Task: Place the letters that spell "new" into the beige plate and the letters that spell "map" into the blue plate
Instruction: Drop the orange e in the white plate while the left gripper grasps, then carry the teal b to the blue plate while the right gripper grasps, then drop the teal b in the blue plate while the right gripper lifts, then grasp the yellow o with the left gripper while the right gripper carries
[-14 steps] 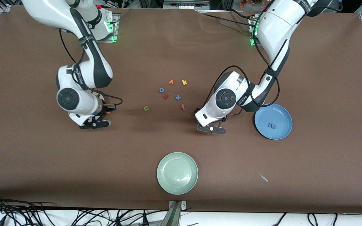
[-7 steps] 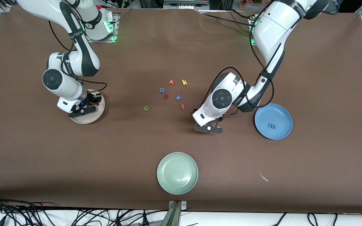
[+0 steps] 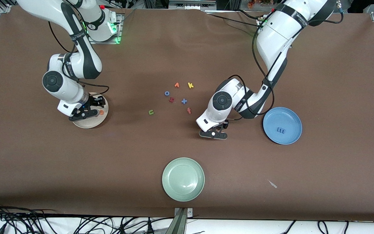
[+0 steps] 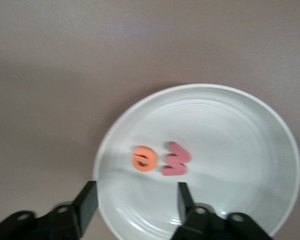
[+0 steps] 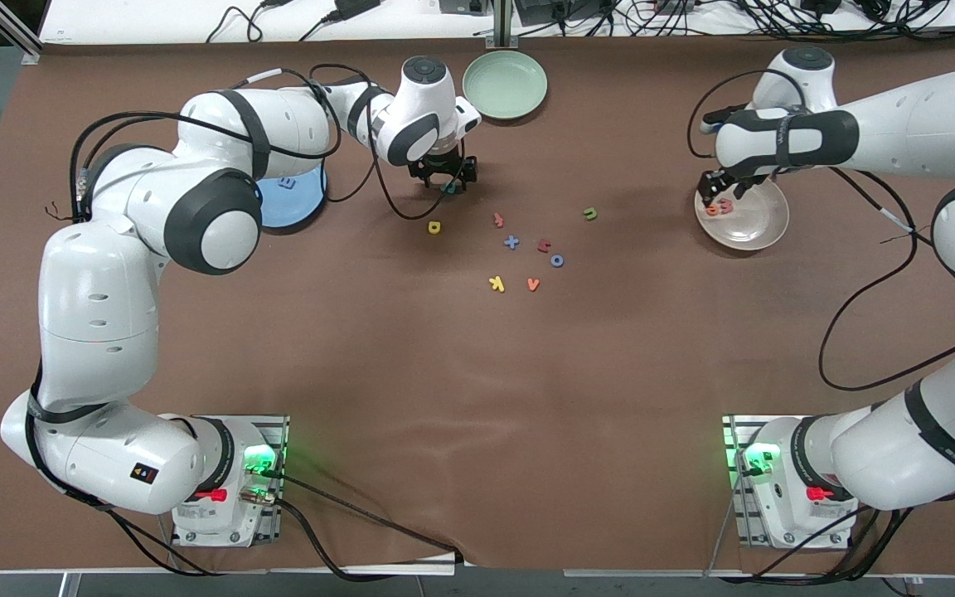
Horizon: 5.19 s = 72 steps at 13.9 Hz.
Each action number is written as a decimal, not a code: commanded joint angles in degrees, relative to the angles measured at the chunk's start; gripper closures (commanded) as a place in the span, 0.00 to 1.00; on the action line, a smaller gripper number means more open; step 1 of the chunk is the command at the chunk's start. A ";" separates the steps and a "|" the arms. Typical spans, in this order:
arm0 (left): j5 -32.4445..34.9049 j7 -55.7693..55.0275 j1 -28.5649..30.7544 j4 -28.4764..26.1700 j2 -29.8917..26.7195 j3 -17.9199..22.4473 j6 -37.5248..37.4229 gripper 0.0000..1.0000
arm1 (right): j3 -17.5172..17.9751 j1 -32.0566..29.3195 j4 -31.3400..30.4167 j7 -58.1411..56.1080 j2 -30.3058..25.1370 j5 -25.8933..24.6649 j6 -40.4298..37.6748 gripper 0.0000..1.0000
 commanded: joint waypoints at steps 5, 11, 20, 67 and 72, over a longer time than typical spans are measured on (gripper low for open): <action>1.93 -1.10 -0.09 -2.65 -1.25 -0.14 -0.53 0.27 | 10.20 1.45 4.18 22.19 1.73 0.34 -0.13 0.00; 2.02 -0.66 0.27 -2.04 -1.43 -0.23 -0.53 0.71 | 14.96 3.11 10.32 27.58 7.34 -0.01 0.14 0.00; 1.40 0.47 2.28 -0.28 -6.43 -0.49 -6.49 0.87 | 14.96 7.60 16.65 25.56 13.59 -5.27 0.75 0.00; 0.68 -1.80 16.61 -18.12 -8.64 -16.75 -2.20 0.23 | 14.96 8.39 17.10 22.04 18.25 -5.72 7.35 0.80; 2.46 -1.80 17.05 -17.69 -7.58 -16.40 -2.11 0.41 | 11.98 7.60 16.93 14.59 13.00 -5.63 -0.02 0.83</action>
